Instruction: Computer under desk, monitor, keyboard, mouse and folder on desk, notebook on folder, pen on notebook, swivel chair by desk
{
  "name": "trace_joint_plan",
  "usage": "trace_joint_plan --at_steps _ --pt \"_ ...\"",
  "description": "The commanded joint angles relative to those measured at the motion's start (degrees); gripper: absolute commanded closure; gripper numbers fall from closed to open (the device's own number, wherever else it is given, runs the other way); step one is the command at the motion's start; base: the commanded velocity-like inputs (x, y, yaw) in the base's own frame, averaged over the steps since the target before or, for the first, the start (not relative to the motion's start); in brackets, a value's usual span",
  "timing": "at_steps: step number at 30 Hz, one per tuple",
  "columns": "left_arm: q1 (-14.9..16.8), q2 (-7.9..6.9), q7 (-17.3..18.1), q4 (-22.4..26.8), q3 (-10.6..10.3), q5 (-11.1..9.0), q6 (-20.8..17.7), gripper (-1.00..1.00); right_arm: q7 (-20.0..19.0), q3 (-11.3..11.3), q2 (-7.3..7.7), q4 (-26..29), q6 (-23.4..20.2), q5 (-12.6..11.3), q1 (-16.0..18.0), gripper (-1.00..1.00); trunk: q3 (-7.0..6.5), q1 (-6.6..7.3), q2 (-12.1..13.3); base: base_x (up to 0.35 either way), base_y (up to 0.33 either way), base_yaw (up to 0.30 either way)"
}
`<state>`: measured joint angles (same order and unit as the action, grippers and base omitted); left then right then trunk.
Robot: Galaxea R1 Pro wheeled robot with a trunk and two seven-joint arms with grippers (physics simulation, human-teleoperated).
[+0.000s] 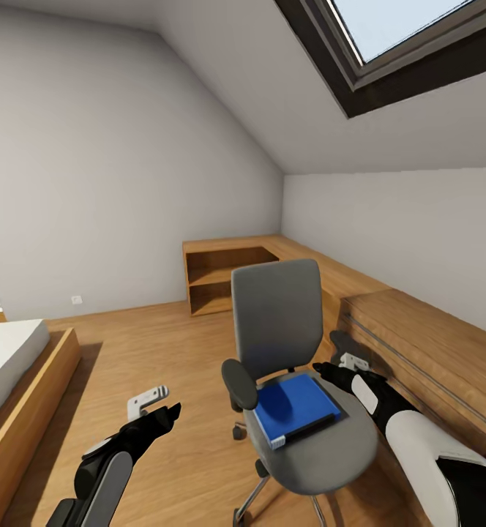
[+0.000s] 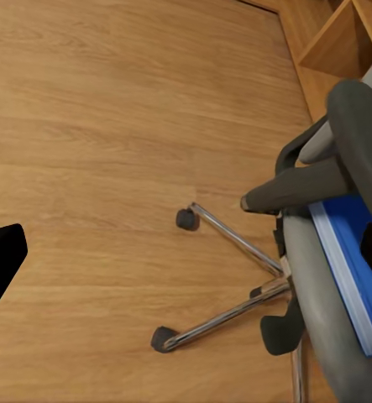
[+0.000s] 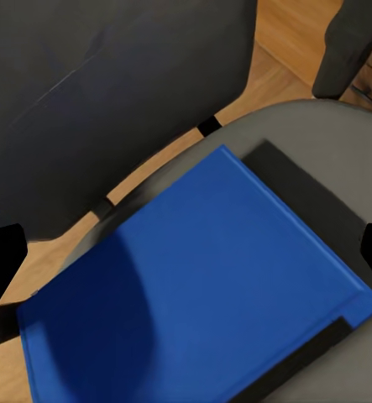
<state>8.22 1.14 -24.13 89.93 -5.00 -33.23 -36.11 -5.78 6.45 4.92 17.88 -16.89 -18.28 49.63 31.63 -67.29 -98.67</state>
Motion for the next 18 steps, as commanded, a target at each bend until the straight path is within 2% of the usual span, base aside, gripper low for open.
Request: trace_joint_plan --at_steps 1,18 --pt "0.0 0.0 -0.6 0.1 0.0 -0.6 -0.1 -1.0 -0.2 0.3 -0.01 0.1 -0.3 -0.1 0.0 -1.0 0.25 -0.22 -0.4 0.0 0.0 0.0" --pt "0.0 0.0 -0.6 0.1 0.1 -0.6 -0.1 -1.0 -0.2 0.4 0.01 -1.1 3.0 -0.1 -0.1 -1.0 3.3 -3.96 -7.3 0.0 0.0 0.0"
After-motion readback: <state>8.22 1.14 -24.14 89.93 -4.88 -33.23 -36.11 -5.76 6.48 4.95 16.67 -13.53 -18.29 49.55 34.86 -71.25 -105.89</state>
